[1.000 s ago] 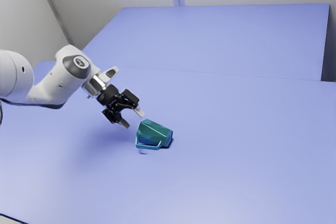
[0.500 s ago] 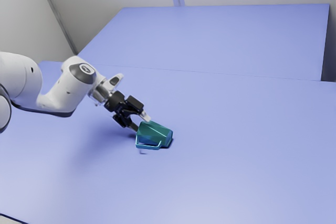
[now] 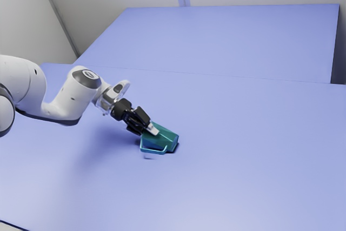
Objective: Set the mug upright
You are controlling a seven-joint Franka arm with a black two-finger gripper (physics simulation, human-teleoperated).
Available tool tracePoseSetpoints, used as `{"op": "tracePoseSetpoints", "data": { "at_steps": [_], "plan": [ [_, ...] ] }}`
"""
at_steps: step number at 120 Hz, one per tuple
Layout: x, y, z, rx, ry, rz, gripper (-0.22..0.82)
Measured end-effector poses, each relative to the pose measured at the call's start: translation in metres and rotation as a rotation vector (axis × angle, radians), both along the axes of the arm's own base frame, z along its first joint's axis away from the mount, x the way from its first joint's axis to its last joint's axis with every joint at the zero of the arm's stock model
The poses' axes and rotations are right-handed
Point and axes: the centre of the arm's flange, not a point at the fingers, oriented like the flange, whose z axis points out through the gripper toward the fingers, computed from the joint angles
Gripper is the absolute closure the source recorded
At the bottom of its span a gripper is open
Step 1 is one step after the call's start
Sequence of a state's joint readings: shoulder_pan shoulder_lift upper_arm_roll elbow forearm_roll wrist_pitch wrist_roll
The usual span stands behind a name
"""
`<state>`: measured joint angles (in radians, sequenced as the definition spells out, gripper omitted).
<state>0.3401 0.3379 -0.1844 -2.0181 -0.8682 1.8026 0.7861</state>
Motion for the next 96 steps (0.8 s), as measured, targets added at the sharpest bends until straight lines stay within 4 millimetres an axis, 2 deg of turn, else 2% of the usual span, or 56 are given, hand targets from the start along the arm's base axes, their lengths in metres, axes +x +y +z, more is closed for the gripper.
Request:
{"op": "tracePoseSetpoints", "data": {
  "at_steps": [33,62,77,96],
  "plan": [
    [0.001,-0.006,0.004,-0.035,-0.050,-0.035,0.73],
    [0.004,-0.010,0.011,-0.044,-0.107,-0.062,0.77],
    [0.006,-0.014,0.031,-0.013,-0.164,-0.087,0.78],
    [0.006,-0.037,0.065,0.137,-0.276,-0.204,0.78]
  ]
}}
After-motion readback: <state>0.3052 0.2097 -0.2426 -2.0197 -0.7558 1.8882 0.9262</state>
